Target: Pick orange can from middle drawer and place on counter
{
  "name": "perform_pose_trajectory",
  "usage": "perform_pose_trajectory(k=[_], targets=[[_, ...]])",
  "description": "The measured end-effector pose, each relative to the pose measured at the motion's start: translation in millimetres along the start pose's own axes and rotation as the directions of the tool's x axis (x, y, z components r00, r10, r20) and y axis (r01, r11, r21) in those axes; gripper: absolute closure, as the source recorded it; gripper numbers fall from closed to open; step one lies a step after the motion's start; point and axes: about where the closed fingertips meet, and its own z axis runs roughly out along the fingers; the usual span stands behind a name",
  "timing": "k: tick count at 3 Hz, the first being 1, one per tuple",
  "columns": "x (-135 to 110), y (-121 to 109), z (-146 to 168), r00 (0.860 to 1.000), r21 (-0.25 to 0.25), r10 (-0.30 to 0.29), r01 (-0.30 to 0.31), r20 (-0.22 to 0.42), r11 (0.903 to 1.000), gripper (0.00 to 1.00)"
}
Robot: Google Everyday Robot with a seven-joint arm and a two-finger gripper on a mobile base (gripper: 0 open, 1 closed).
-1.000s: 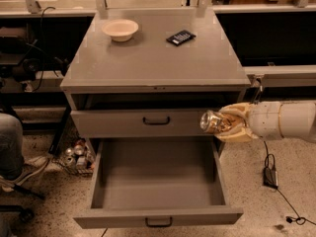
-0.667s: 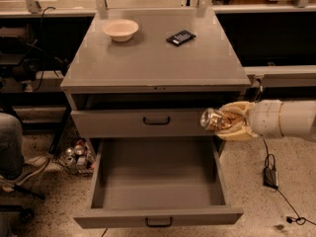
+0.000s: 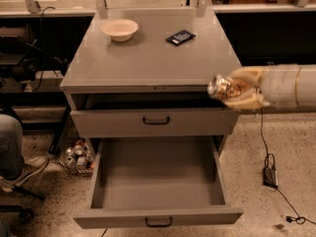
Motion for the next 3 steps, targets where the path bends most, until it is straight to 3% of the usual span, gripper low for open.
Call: perform_pose_trajectory(k=[1, 2, 3], targets=[[-42, -38, -22, 0.996, 0.042, -0.093, 0.094, -0.013, 0.9947, 1.0], [-62, -69, -14, 0.987, 0.016, -0.15, 0.151, -0.063, 0.9884, 1.0], [-71, -92, 20, 0.976, -0.066, -0.19, 0.184, -0.103, 0.9807, 1.0]])
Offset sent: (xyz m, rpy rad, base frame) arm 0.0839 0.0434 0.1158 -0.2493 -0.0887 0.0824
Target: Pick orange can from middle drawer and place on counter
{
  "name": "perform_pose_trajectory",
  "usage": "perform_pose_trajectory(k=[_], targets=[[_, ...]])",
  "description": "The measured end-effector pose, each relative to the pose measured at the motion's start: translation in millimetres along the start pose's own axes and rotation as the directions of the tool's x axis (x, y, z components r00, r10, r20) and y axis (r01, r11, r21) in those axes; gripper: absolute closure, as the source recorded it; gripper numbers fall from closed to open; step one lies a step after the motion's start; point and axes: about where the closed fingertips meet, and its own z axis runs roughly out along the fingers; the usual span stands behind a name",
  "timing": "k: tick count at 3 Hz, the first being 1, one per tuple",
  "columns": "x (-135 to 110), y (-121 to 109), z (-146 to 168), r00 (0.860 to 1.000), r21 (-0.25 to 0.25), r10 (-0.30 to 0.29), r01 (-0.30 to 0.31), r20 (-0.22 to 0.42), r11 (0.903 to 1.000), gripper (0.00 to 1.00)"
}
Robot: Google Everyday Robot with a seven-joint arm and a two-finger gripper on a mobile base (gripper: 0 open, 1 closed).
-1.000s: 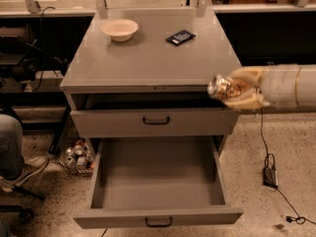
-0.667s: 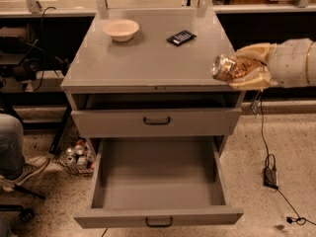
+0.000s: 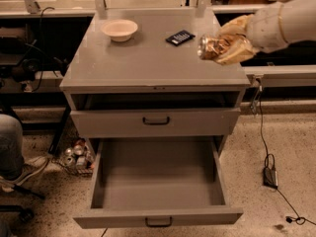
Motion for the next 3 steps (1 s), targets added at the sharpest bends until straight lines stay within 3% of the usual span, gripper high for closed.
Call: perform_pose_trajectory(k=[1, 2, 3], targets=[[1, -16, 44, 0.999, -0.116, -0.016, 0.011, -0.034, 0.9932, 1.0], [0, -23, 106, 0.998, -0.26, -0.025, 0.011, -0.052, 0.9656, 0.97], [-2, -24, 136, 0.997, -0.323, -0.036, 0.014, -0.063, 0.9465, 0.83]])
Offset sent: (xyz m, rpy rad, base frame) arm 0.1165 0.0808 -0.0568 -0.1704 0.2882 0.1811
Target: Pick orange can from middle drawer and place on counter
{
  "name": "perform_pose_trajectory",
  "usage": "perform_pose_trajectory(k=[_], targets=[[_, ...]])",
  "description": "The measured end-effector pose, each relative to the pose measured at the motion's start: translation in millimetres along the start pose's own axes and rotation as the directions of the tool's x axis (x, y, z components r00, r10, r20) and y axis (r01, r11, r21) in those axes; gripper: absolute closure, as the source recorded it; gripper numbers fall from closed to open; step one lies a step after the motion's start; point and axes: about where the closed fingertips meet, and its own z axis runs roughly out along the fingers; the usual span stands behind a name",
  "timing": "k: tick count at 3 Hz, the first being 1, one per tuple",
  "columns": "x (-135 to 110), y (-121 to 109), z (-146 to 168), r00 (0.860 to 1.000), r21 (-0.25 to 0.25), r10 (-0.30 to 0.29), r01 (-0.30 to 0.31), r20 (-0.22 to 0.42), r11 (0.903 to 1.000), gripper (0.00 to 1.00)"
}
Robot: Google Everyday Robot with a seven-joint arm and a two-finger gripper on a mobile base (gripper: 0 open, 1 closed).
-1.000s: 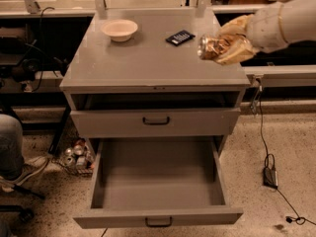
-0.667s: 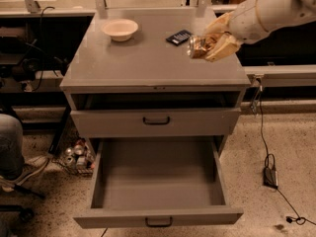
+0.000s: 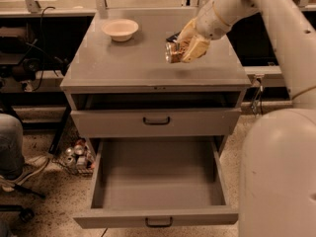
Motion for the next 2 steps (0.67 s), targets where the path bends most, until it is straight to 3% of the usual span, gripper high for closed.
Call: perform_pose_trajectory(k=[2], targets=[[0, -14, 49, 0.993, -0.076, 0.009, -0.018, -0.117, 0.9969, 0.42]])
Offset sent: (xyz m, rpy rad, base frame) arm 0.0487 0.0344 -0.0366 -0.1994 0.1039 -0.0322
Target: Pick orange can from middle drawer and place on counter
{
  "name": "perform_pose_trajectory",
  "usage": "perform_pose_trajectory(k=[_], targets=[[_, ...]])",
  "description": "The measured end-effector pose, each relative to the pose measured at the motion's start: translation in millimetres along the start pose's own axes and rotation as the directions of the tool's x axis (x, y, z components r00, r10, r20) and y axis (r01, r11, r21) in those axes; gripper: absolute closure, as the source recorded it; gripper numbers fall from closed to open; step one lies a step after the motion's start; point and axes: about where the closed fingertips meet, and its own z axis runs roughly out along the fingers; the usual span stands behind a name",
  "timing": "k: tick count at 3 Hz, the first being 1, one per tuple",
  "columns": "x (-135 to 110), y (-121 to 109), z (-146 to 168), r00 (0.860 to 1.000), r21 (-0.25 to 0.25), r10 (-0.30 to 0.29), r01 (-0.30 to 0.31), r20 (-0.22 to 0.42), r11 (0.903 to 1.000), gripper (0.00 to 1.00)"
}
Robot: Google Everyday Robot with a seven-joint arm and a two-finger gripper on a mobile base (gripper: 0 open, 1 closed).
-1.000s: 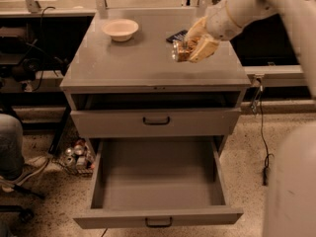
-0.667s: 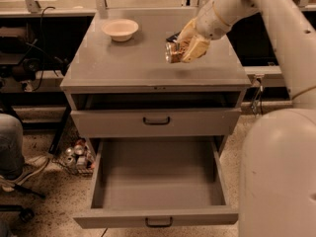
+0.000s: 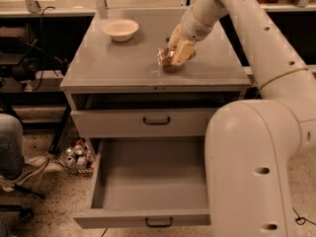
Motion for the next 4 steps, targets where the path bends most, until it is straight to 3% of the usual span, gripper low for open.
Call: perform_pose_trajectory(k=[2, 3, 4], targets=[[3, -9, 16, 0.999, -0.013, 0.024, -0.024, -0.035, 0.9996, 0.0], [6, -10, 11, 0.999, 0.005, 0.041, -0.041, -0.017, 0.9992, 0.0], [17, -11, -26, 0.995, 0.079, 0.087, -0.09, 0.041, 0.9928, 0.0]])
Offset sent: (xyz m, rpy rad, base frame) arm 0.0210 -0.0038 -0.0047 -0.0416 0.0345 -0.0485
